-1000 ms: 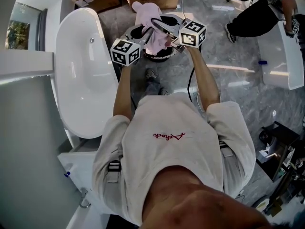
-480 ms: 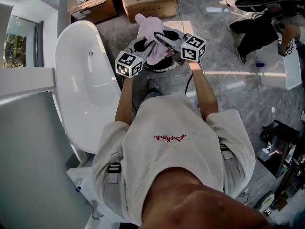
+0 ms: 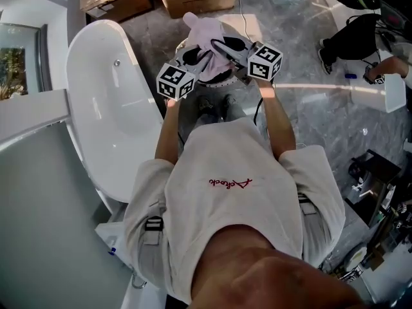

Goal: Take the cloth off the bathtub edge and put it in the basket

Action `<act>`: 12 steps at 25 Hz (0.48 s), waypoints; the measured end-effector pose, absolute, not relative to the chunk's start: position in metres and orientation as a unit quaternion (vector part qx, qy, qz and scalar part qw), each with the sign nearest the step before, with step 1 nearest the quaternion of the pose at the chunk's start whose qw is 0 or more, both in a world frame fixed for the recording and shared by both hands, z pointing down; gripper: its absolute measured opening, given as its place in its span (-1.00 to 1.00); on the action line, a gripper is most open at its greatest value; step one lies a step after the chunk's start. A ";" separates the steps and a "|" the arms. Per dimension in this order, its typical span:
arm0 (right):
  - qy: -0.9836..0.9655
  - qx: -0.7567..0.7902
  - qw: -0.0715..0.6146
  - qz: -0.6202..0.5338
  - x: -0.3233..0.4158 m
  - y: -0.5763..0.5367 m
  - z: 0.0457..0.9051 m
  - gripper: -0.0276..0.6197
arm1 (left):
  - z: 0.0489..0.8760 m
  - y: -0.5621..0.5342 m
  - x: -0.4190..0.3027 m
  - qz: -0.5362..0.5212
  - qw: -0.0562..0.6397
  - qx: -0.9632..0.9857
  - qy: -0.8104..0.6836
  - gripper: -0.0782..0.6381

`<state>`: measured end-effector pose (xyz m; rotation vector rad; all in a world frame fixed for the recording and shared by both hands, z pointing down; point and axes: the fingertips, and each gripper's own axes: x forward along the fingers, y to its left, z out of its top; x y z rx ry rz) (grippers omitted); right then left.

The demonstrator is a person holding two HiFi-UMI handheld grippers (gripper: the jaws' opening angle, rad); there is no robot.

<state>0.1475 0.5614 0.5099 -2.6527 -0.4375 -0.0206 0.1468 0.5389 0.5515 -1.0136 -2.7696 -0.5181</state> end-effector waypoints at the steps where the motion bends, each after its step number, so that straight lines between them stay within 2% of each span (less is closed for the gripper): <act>1: -0.158 -0.961 0.229 -0.007 0.146 0.564 0.514 -0.76 | 0.555 0.541 0.145 -0.176 0.076 -0.338 -0.922 -0.56; 12: -0.138 -0.946 0.293 -0.029 0.126 0.551 0.586 -0.76 | 0.626 0.524 0.123 -0.240 0.103 -0.356 -0.897 -0.56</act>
